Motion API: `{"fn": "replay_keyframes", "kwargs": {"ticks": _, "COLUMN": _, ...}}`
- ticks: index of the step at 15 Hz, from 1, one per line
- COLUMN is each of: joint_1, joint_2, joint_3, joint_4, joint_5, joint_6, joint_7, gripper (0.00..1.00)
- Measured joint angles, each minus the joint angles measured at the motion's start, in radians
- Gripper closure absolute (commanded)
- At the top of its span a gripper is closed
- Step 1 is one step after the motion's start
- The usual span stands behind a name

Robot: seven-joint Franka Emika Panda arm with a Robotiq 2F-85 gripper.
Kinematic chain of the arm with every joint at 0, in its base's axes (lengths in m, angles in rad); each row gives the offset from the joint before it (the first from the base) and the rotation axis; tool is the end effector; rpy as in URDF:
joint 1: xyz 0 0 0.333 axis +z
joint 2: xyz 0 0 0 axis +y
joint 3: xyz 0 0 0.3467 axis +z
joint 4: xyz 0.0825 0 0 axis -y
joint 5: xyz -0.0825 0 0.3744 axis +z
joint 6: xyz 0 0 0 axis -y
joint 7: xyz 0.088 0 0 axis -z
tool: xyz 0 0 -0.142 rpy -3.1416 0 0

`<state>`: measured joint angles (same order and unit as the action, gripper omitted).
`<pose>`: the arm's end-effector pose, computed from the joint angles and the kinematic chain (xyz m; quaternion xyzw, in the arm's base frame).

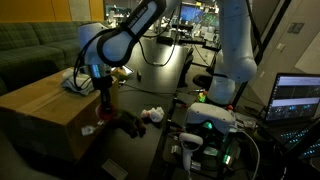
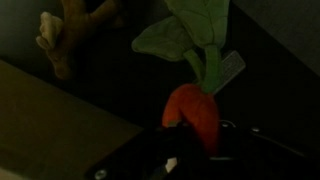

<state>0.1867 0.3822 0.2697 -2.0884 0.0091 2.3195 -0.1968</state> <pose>0.5121 0.2508 0.2360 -0.9464 -0.3109 0.0751 0.0440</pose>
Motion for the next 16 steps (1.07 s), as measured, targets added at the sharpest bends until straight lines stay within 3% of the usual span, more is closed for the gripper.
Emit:
{"fn": "replay_keyframes", "kwargs": {"ticks": 5, "joint_1": 0.000, "joint_2": 0.017, "joint_3": -0.018, "joint_4": -0.118, "joint_5": 0.000, "joint_6": 0.115, "joint_7": 0.058, "gripper": 0.92}}
{"fn": "replay_keyframes", "kwargs": {"ticks": 9, "joint_1": 0.000, "joint_2": 0.056, "joint_3": -0.034, "joint_4": -0.149, "joint_5": 0.000, "joint_6": 0.180, "joint_7": 0.103, "gripper": 0.92}}
{"fn": "replay_keyframes", "kwargs": {"ticks": 10, "joint_1": 0.000, "joint_2": 0.067, "joint_3": -0.039, "joint_4": -0.150, "joint_5": 0.000, "joint_6": 0.190, "joint_7": 0.113, "gripper": 0.83}}
{"fn": "replay_keyframes", "kwargs": {"ticks": 11, "joint_1": 0.000, "joint_2": 0.075, "joint_3": -0.043, "joint_4": -0.150, "joint_5": 0.000, "joint_6": 0.199, "joint_7": 0.120, "gripper": 0.59}}
{"fn": "replay_keyframes", "kwargs": {"ticks": 13, "joint_1": 0.000, "joint_2": 0.089, "joint_3": -0.049, "joint_4": -0.151, "joint_5": 0.000, "joint_6": 0.222, "joint_7": 0.138, "gripper": 0.56}}
{"fn": "replay_keyframes", "kwargs": {"ticks": 16, "joint_1": 0.000, "joint_2": 0.101, "joint_3": -0.052, "joint_4": -0.151, "joint_5": 0.000, "joint_6": 0.263, "joint_7": 0.174, "gripper": 0.34}}
